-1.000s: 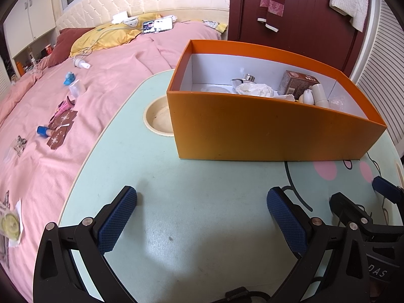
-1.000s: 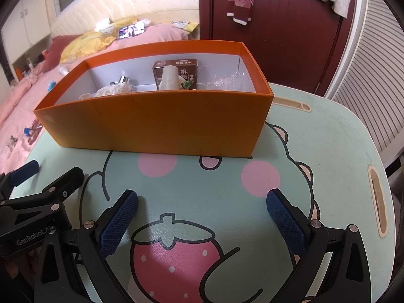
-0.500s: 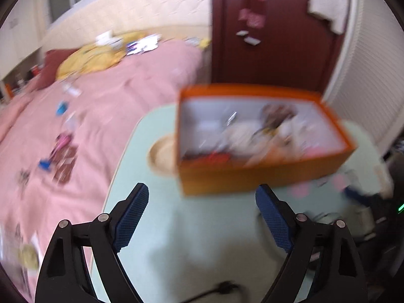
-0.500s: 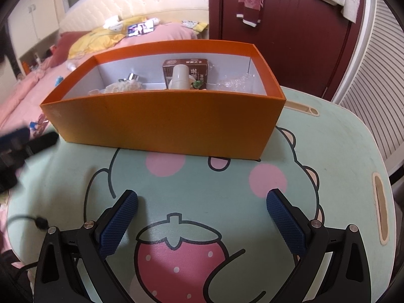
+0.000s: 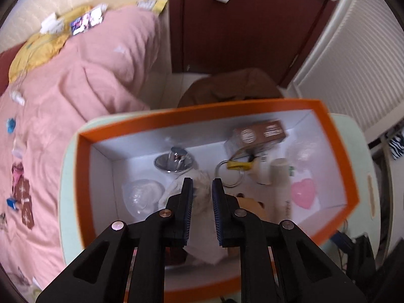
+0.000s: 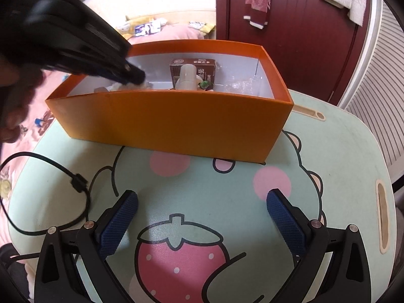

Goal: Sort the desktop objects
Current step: 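Grasp the white tissue in the orange box with the left tool and lift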

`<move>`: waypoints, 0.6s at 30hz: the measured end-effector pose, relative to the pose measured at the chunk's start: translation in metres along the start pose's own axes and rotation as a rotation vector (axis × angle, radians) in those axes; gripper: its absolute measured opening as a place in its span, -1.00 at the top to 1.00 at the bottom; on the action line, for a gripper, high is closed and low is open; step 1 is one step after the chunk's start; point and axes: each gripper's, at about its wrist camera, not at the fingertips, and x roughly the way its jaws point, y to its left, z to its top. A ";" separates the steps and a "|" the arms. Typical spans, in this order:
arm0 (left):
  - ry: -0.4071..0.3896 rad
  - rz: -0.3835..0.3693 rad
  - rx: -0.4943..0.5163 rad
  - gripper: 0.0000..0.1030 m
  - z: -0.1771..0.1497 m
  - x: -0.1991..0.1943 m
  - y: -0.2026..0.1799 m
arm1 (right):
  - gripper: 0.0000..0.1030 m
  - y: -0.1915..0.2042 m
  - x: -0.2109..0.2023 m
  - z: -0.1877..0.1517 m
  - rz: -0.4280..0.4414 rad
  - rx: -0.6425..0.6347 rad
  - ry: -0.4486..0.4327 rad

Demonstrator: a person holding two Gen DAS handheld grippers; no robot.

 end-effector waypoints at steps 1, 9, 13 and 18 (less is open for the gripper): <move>0.001 0.002 -0.007 0.64 0.000 0.002 0.001 | -0.98 0.000 0.001 0.001 0.000 0.000 0.000; -0.001 0.080 0.064 -0.17 -0.012 0.018 0.002 | -0.98 0.005 0.003 0.006 0.003 -0.005 0.003; -0.034 0.074 0.097 0.59 -0.014 0.010 0.012 | -0.98 -0.002 0.012 0.002 -0.011 -0.021 -0.011; -0.112 -0.002 0.069 0.59 -0.016 -0.023 0.035 | -0.99 -0.002 0.017 0.009 -0.012 -0.020 -0.010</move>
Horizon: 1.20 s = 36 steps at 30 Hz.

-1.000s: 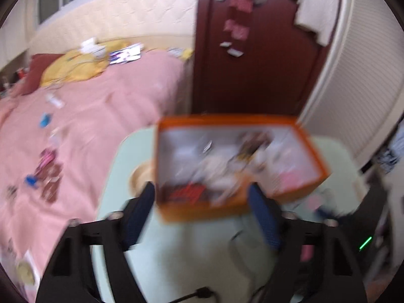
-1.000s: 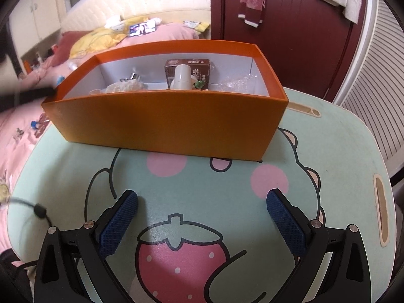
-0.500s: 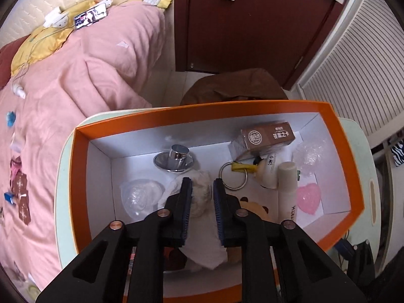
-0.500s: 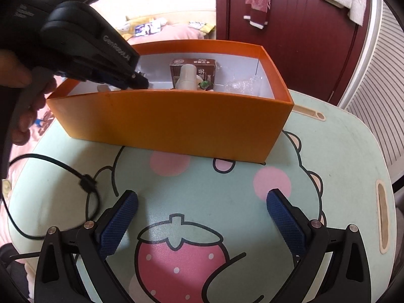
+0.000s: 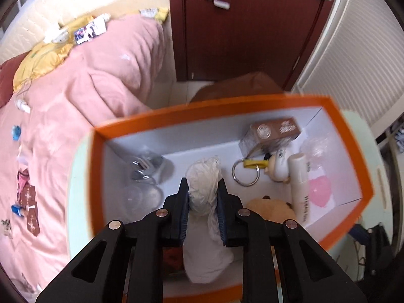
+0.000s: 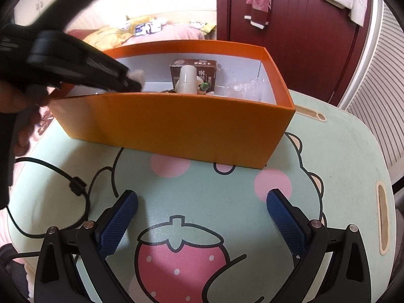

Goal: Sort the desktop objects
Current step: 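Grasp the white tissue in the orange box with the left tool and lift, then set the white tissue on the table beside the box, open left tool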

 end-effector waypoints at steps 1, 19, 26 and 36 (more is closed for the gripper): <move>-0.027 -0.016 -0.007 0.59 0.001 -0.010 0.002 | -0.98 0.000 0.001 0.001 0.000 0.000 0.001; -0.073 -0.210 -0.184 0.59 -0.095 -0.059 0.014 | -0.84 -0.028 -0.016 0.012 0.092 0.074 0.024; -0.065 -0.210 -0.200 0.18 -0.109 -0.034 0.000 | -0.38 -0.045 -0.046 0.050 0.245 0.169 0.030; -0.172 -0.172 -0.271 -0.54 -0.115 -0.056 0.012 | 0.05 0.023 0.025 0.150 0.517 -0.003 0.443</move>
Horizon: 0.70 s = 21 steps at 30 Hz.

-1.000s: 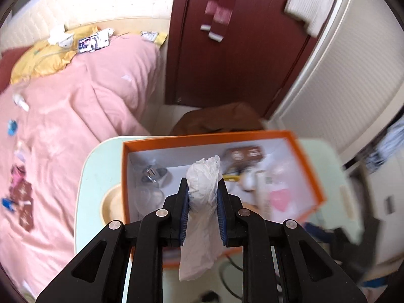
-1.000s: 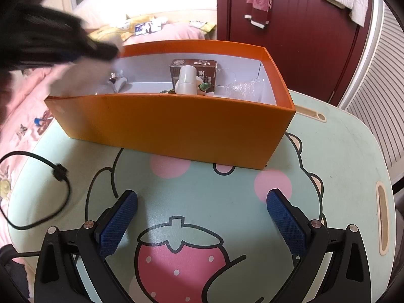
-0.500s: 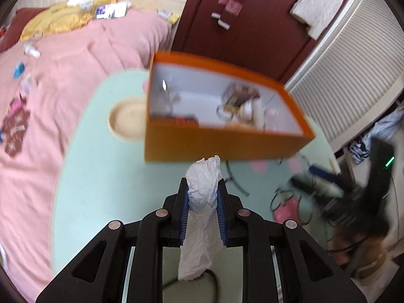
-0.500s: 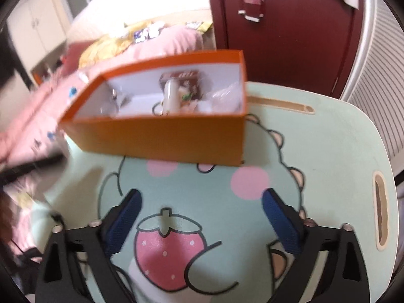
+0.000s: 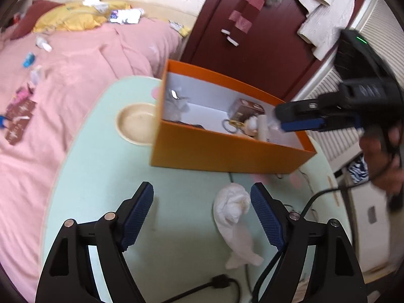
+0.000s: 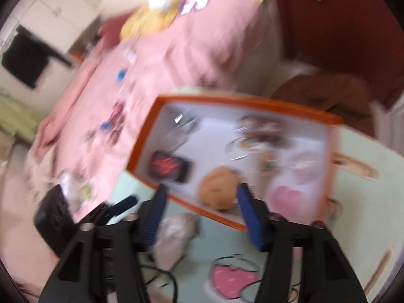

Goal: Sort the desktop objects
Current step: 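Set the white tissue on the table beside the box, open left tool, then grasp the tan round plush with the right tool and place it on the table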

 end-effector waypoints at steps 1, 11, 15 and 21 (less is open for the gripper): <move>-0.007 0.014 0.004 -0.54 0.000 -0.002 0.000 | 0.06 0.002 0.012 0.010 0.021 -0.003 0.071; -0.030 0.033 -0.041 -0.54 -0.005 -0.014 0.004 | -0.05 0.007 0.087 0.029 -0.198 -0.122 0.381; -0.031 0.035 -0.040 -0.54 -0.002 -0.011 -0.002 | -0.28 -0.003 0.101 0.026 -0.174 -0.066 0.416; -0.064 0.049 -0.059 -0.54 0.000 -0.017 -0.005 | 0.08 -0.011 0.094 0.016 -0.170 -0.065 0.350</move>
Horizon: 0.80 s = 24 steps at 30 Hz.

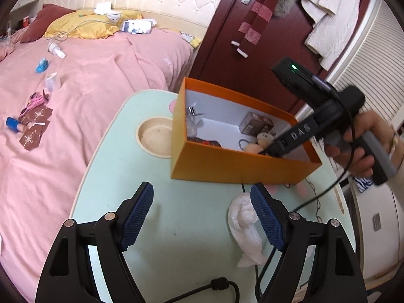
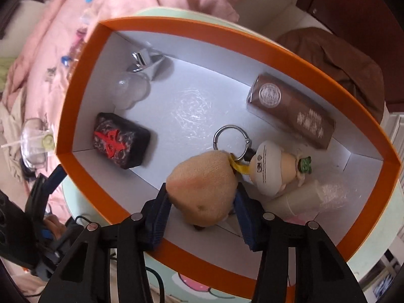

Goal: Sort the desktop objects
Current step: 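Grasp the tan round plush with the right tool and place it on the table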

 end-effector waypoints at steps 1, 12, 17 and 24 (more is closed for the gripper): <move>0.000 0.004 -0.007 -0.54 0.000 0.000 0.000 | 0.09 -0.004 -0.006 -0.004 0.035 0.017 -0.019; -0.011 0.057 -0.043 -0.54 0.015 -0.006 0.010 | 0.06 0.003 -0.095 -0.106 0.316 -0.074 -0.490; -0.030 0.060 -0.009 -0.54 0.031 -0.007 -0.001 | 0.06 0.006 -0.053 -0.149 0.218 -0.020 -0.421; -0.024 -0.008 0.049 -0.54 0.058 0.003 -0.034 | -0.04 0.003 -0.010 -0.175 0.041 0.056 -0.481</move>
